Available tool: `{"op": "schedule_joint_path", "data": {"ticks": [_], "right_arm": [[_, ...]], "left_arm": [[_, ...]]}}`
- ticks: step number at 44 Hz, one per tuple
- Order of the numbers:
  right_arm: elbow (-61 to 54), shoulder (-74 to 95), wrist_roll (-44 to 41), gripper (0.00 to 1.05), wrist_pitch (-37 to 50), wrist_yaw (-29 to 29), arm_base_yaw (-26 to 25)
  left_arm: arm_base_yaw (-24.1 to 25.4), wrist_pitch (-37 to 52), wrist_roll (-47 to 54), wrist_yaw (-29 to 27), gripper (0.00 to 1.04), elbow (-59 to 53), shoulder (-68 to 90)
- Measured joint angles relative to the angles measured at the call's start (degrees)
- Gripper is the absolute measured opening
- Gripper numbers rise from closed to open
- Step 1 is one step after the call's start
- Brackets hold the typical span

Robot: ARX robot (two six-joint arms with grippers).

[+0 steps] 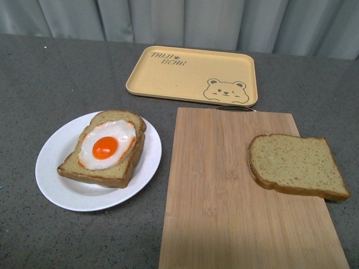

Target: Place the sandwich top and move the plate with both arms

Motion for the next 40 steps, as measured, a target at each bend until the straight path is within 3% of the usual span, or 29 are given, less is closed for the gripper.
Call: {"op": "schedule_joint_path", "data": {"ticks": [40], "right_arm": [[0.00,0.00,0.00,0.95,0.00,0.00,-0.02]], "left_arm": [[0.00,0.00,0.00,0.00,0.98,0.00,0.00]]}}
